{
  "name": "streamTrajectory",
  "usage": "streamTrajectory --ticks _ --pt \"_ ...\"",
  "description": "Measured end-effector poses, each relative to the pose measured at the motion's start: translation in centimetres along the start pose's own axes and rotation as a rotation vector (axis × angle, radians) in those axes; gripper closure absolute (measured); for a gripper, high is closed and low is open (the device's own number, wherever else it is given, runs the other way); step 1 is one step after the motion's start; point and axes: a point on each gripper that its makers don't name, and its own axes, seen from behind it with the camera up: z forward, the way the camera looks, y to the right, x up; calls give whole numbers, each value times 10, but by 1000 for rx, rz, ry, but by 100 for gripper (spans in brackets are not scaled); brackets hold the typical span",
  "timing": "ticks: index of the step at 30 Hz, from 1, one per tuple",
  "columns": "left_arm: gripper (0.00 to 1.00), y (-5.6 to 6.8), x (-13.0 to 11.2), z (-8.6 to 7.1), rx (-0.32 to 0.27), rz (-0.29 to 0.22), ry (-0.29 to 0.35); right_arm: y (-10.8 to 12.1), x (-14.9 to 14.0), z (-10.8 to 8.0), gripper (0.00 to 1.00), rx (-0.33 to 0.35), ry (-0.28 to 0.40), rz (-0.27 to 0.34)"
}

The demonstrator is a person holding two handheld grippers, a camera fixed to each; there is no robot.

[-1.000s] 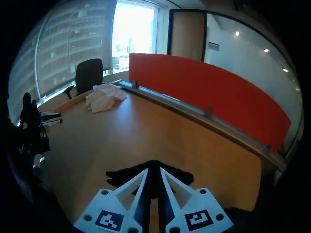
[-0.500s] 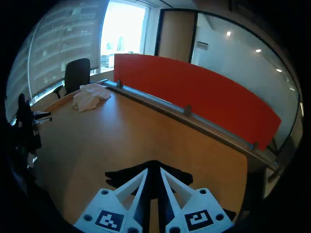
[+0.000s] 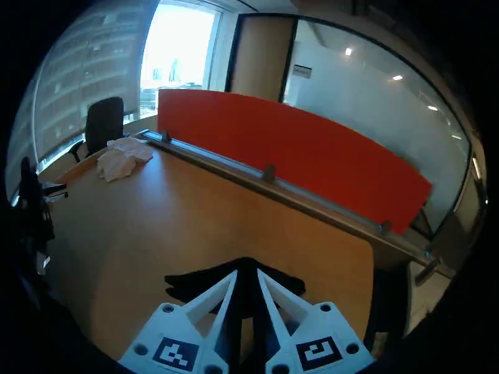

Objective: Fold towel

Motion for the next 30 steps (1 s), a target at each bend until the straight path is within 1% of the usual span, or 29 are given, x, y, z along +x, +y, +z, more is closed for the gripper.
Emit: streamTrajectory --ticks 9,17,24,30 --pt "20 3 3 2 0 3 1 41 -1 -13 93 -60 -16 0" --pt "20 7 5 3 -5 8 1 72 -4 -18 93 -96 -34 5" --pt "20 9 6 3 -4 10 0 88 -8 -20 93 -110 -49 1" --pt "20 12 8 4 -6 15 0 93 -13 -20 93 -109 -63 0"
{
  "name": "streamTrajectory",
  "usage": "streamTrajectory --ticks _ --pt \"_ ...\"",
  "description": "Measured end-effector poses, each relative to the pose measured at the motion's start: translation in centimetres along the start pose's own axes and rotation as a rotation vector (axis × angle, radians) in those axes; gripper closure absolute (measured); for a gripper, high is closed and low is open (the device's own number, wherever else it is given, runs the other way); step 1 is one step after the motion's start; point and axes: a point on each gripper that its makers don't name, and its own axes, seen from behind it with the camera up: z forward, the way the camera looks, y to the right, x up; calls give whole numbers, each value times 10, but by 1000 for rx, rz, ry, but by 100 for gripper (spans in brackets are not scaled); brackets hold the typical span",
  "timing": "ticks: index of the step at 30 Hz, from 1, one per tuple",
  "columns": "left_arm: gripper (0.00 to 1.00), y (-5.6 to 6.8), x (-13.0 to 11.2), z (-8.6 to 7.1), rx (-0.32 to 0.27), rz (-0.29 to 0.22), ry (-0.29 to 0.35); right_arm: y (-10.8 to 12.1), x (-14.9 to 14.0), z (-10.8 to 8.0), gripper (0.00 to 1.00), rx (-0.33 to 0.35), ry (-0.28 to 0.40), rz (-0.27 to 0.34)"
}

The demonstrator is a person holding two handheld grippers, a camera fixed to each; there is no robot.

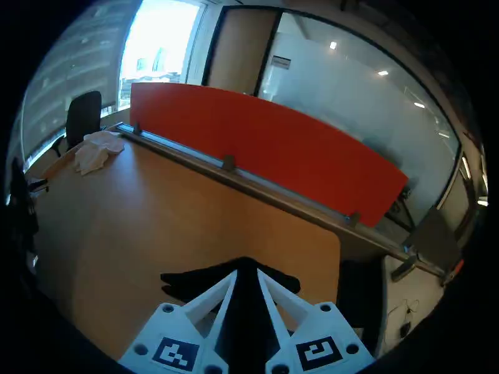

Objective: Fold towel

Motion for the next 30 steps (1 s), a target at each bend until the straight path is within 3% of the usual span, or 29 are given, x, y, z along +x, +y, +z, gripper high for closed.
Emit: streamTrajectory --ticks 12,30 --pt "20 5 3 1 -9 1 1 7 -29 -18 93 -23 -31 24" --pt "20 11 5 1 -25 5 4 21 -136 -58 93 -92 -168 130"
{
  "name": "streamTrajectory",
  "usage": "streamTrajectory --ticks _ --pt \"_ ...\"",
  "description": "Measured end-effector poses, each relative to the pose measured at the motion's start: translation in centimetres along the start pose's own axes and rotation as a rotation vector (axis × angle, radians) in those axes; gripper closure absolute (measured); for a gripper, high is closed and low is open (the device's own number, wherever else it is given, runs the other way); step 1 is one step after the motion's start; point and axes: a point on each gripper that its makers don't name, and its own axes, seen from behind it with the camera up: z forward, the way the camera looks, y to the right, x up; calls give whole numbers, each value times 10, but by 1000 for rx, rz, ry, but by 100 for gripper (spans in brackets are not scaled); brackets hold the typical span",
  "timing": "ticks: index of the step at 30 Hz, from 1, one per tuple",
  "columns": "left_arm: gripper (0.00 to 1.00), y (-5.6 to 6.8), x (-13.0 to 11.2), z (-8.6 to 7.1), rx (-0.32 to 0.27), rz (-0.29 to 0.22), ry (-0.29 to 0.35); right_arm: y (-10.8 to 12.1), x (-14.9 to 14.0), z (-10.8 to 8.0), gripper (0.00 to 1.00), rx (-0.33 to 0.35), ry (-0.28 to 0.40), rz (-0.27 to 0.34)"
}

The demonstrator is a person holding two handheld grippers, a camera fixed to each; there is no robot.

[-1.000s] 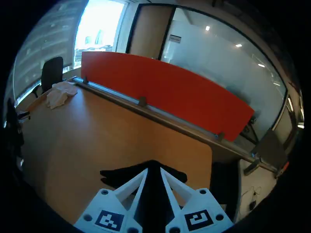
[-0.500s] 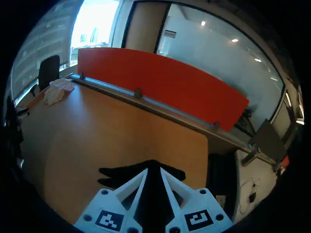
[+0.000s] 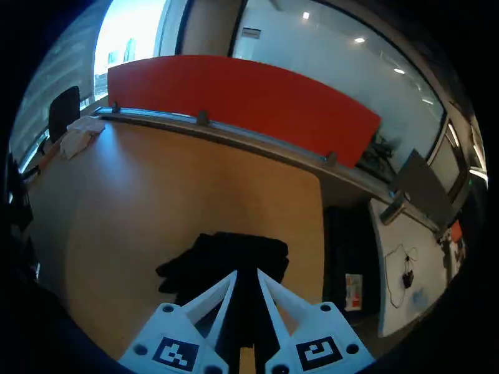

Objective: Fold towel

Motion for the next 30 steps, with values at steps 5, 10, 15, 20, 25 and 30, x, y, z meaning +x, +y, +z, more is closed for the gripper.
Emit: streamTrajectory --ticks 5,10,15,20,25,30 --pt "20 0 2 0 -1 1 2 3 -22 1 93 -11 -31 20" --pt "20 -2 2 -1 4 -2 4 7 -43 4 93 -25 -63 45" --pt "20 -4 2 -1 8 -1 5 14 -66 9 93 -47 -103 73" --pt "20 -5 2 -3 10 -2 5 20 -90 16 93 -70 -147 105" --pt "20 -8 1 -4 16 -9 3 21 -107 22 93 -79 -170 127" --pt "20 -8 2 -5 16 -3 3 24 -118 30 93 -93 -187 156"
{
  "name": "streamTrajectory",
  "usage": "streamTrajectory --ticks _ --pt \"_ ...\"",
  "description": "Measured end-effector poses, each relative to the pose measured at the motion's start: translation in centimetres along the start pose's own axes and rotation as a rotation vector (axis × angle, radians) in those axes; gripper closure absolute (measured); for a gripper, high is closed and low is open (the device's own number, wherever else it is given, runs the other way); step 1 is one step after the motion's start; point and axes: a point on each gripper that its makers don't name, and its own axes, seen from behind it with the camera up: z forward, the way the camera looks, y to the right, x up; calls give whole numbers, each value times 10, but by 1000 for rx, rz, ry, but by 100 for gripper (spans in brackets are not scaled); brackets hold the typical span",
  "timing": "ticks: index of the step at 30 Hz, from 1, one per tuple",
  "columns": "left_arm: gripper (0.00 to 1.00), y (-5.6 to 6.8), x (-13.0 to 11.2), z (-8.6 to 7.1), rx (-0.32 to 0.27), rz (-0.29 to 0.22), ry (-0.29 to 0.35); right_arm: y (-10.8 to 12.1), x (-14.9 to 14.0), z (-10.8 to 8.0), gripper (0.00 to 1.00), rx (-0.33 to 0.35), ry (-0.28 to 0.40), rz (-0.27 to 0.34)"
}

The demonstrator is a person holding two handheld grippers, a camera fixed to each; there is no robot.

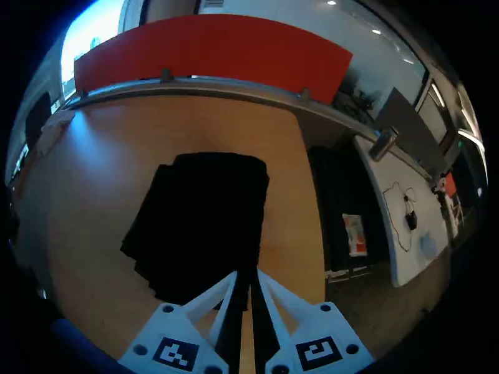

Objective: Fold towel

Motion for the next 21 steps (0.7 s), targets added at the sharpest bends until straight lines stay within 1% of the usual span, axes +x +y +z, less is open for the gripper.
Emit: streamTrajectory --ticks 5,11,21 --pt "20 -1 1 0 5 -2 0 1 -7 8 93 -5 -9 37" --pt "20 -2 1 0 7 2 -1 0 -15 17 93 -11 -26 56" --pt "20 -1 1 -1 5 5 -2 -1 -22 23 93 -11 -34 91"
